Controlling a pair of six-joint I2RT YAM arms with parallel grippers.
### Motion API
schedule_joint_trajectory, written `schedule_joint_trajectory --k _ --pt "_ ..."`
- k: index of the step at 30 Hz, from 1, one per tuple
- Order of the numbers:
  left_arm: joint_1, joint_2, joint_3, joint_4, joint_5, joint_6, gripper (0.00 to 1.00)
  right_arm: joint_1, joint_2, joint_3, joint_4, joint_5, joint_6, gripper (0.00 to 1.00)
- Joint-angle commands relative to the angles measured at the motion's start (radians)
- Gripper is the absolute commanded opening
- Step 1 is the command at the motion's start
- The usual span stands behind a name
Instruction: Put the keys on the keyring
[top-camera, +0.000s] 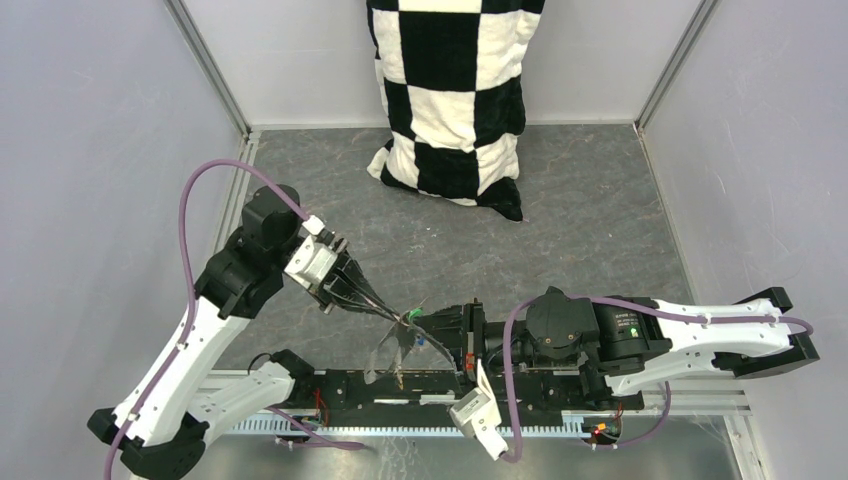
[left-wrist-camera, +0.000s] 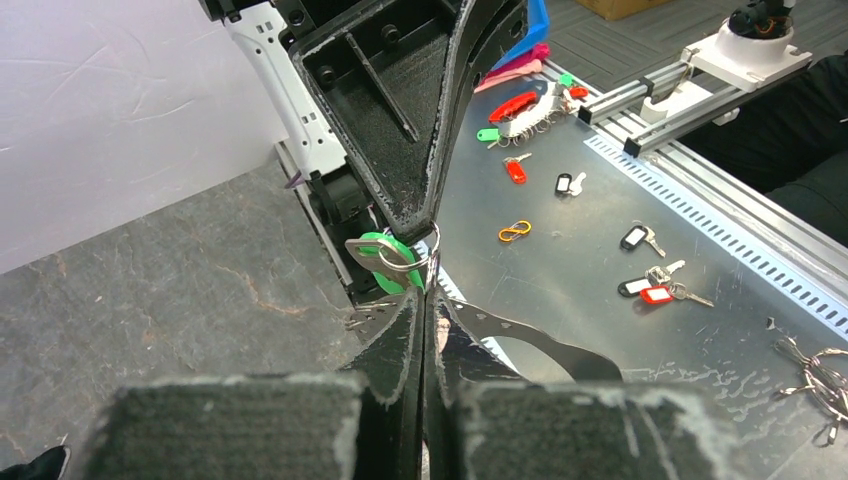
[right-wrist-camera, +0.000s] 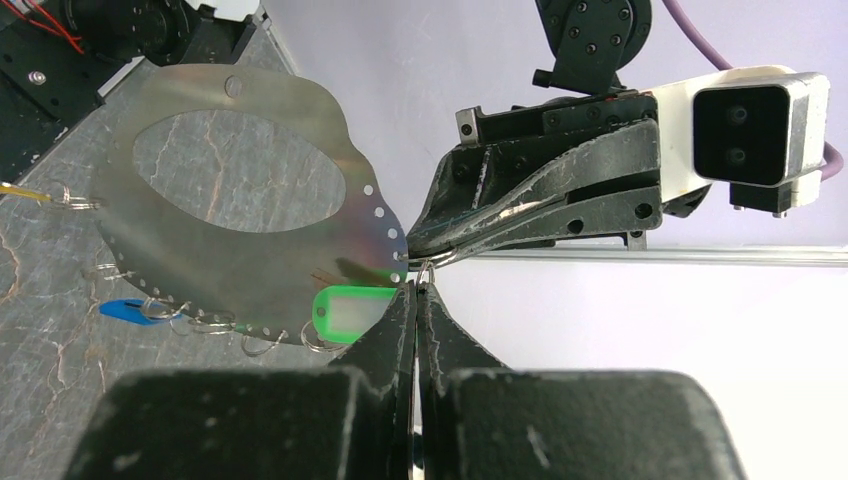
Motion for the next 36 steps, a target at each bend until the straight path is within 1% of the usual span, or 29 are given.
schedule_joint_trajectory --k 1,13,25,30,36 --pt "-0.001 -0.018 0.011 0.003 -0.024 0.056 0.02 0.011 0.000 0.043 0.080 -0.037 0.007 0.00" --pt "-0.001 -0.041 -0.016 0.009 -0.038 0.069 0.02 0.011 0.037 0.061 0.106 -0.042 0.029 0.00" --pt "-0.001 -0.065 -0.035 0.011 -0.037 0.072 0.02 0.010 0.049 0.039 0.188 -0.021 0.038 0.00" --pt "-0.001 -0.072 -0.039 0.011 -0.031 0.075 0.02 -0.005 0.054 0.028 0.215 -0.017 0.046 0.00" --pt "-0.001 -0.074 -0.039 0.011 -0.025 0.078 0.02 -0.040 0.061 0.011 0.247 -0.056 0.071 0.00"
